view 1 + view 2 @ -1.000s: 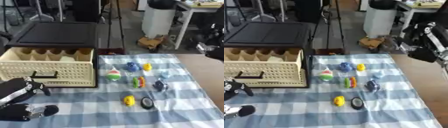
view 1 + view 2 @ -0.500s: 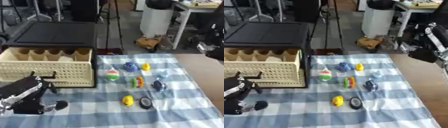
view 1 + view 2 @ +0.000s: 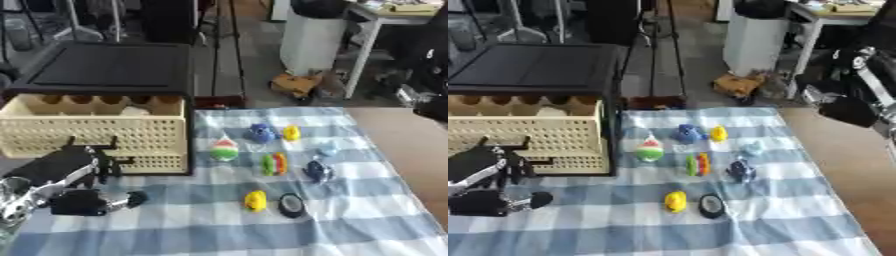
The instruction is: Pick up objects from table and place into drawer.
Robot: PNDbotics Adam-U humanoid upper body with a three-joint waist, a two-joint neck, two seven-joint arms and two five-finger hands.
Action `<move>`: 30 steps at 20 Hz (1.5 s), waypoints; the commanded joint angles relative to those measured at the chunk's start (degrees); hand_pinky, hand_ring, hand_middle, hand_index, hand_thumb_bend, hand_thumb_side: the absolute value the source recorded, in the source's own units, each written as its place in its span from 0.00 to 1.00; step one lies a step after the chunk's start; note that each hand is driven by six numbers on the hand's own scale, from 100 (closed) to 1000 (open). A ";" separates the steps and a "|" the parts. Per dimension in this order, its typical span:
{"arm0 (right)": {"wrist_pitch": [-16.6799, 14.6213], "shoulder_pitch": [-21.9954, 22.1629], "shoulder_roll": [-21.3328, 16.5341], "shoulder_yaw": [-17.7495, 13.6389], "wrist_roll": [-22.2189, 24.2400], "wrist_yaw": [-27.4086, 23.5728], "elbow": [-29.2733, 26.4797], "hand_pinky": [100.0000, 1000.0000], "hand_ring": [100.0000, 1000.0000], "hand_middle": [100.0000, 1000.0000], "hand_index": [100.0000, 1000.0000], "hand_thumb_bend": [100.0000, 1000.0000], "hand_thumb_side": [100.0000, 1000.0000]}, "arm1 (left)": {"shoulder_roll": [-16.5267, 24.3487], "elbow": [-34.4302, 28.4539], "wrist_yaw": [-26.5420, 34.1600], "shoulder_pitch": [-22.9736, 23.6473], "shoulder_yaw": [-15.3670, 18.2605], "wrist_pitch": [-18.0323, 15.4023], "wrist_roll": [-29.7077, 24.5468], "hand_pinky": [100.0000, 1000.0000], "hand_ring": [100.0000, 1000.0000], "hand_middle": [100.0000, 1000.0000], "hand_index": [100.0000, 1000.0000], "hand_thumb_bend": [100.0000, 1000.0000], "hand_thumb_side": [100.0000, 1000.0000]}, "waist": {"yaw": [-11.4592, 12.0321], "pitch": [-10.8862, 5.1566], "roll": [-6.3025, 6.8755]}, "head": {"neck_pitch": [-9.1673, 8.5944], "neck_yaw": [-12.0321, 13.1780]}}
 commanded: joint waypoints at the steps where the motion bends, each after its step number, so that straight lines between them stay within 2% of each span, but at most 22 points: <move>1: -0.03 -0.65 -1.18 -0.61 0.06 -0.63 -0.98 0.04 0.11 0.40 0.69 0.22 0.64 | -0.48 0.39 -1.54 -2.06 0.43 -0.09 1.87 0.37 0.43 0.46 0.69 0.65 1.00 | -0.19 -0.61 -0.07 | 0.05 0.25; 19: -0.26 -0.59 -0.34 -0.49 0.39 -0.87 -0.81 0.04 0.11 0.39 0.69 0.22 0.64 | -6.37 10.55 -8.66 -7.07 3.69 0.90 10.22 0.39 0.43 0.46 0.69 0.63 1.00 | -1.11 -0.46 -0.54 | -0.06 1.24; 20: -0.27 -0.59 -0.30 -0.48 0.42 -0.89 -0.82 0.04 0.11 0.39 0.69 0.22 0.64 | -6.58 10.92 -8.92 -7.30 3.98 1.00 10.68 0.39 0.43 0.46 0.69 0.61 1.00 | -1.17 -0.43 -0.56 | -0.09 1.28; 30: -0.28 -1.22 0.37 -0.38 0.71 -0.77 -0.52 0.04 0.10 0.39 0.69 0.21 0.64 | -8.83 13.93 -10.98 -9.29 5.68 1.56 14.82 0.39 0.42 0.45 0.68 0.62 1.00 | -1.77 -0.24 -0.83 | -0.28 1.71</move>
